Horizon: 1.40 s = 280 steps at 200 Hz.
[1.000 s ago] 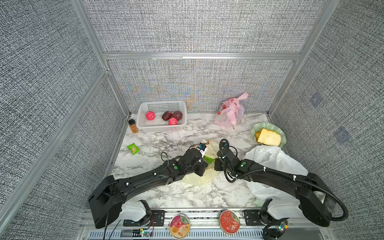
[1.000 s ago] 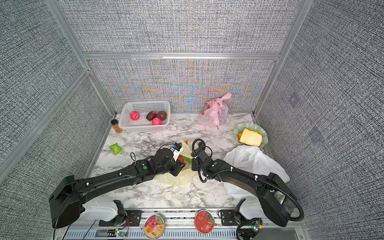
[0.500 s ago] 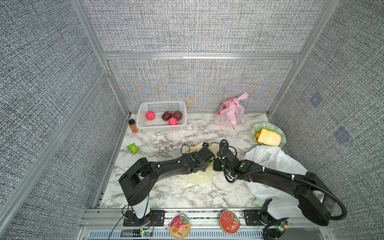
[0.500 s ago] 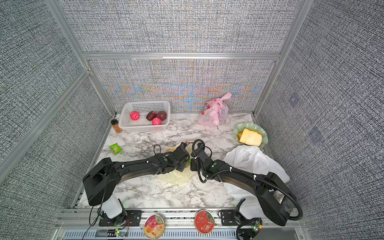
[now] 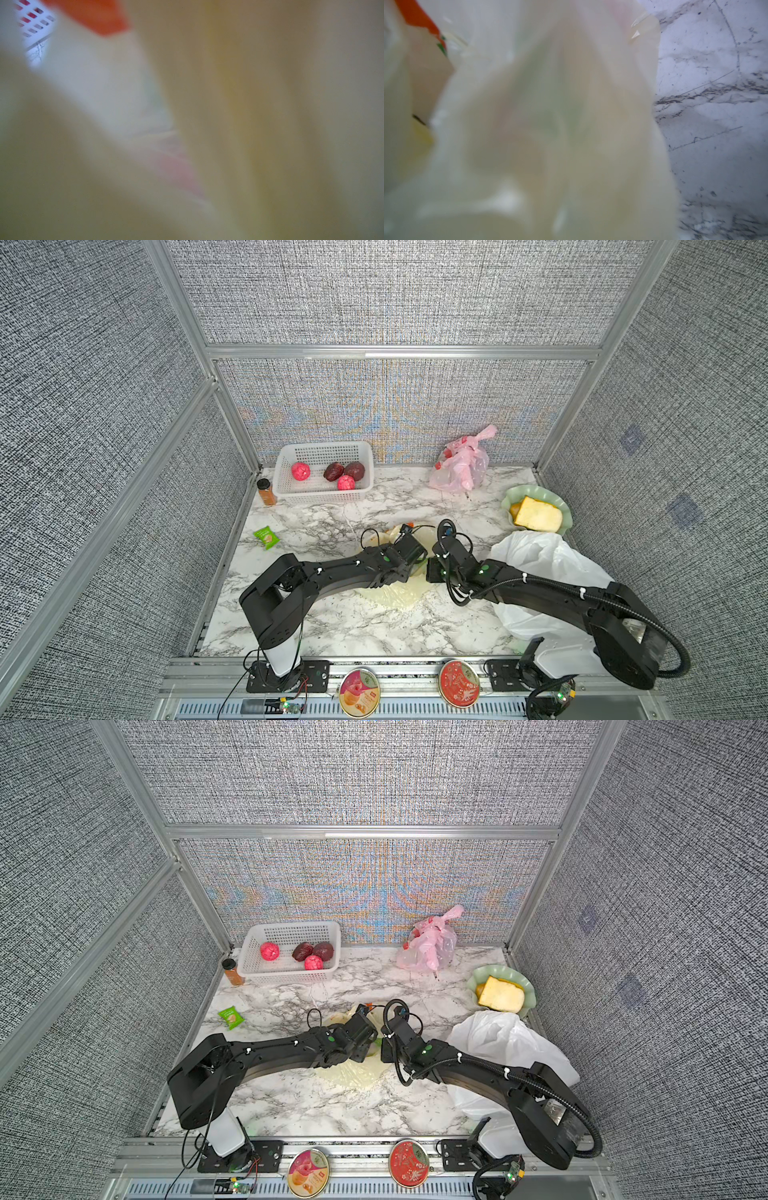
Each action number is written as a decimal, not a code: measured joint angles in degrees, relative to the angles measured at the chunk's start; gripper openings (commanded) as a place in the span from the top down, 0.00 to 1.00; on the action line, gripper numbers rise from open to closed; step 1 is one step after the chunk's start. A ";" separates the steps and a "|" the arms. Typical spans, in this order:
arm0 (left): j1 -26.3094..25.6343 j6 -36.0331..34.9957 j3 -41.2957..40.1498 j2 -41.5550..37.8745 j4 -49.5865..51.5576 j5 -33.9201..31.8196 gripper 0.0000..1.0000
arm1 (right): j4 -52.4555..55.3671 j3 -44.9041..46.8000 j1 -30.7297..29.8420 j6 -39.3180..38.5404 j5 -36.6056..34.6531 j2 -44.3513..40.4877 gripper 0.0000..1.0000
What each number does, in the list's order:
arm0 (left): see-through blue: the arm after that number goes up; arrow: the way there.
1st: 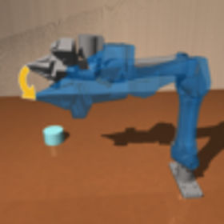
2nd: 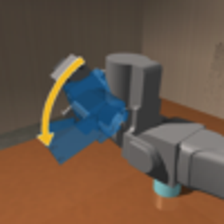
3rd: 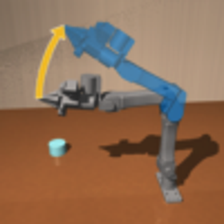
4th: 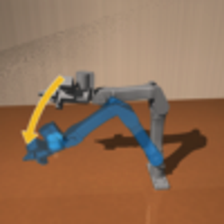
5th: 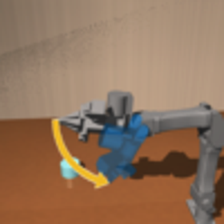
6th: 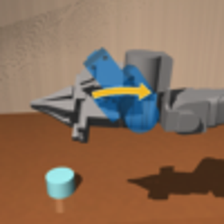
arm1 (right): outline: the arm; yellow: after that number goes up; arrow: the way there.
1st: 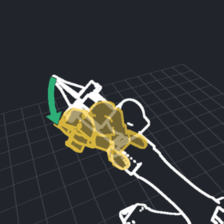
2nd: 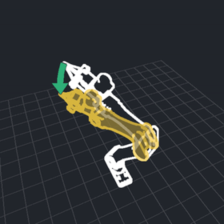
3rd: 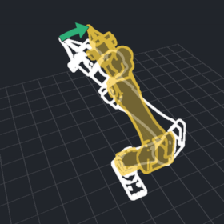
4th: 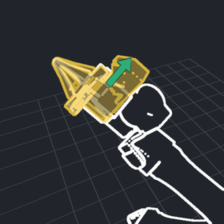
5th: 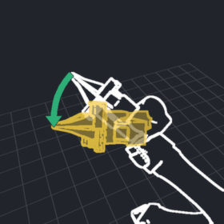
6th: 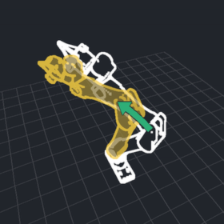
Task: Untie the knot of a plastic bag & take out the apple
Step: Pick up the apple from the plastic bag.
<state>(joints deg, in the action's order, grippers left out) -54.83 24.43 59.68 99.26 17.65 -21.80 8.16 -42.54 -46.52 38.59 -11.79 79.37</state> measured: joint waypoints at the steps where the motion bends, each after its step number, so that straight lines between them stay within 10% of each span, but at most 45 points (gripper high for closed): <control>1: 0.02 0.00 -0.02 0.04 -0.02 0.02 0.31 | -0.02 0.00 0.00 0.00 0.00 0.02 1.00; 95: 2.16 -0.70 -3.87 1.81 -7.80 1.55 0.45 | -0.81 -0.24 0.00 0.00 0.17 0.87 1.00; 280: 2.14 -8.85 -19.69 -33.22 -8.59 13.35 0.57 | -0.57 -6.45 0.61 -0.15 -1.75 4.42 1.00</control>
<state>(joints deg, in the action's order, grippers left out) -52.69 15.57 39.99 66.04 9.06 -8.45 7.60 -48.99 -45.91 38.44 -13.54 83.79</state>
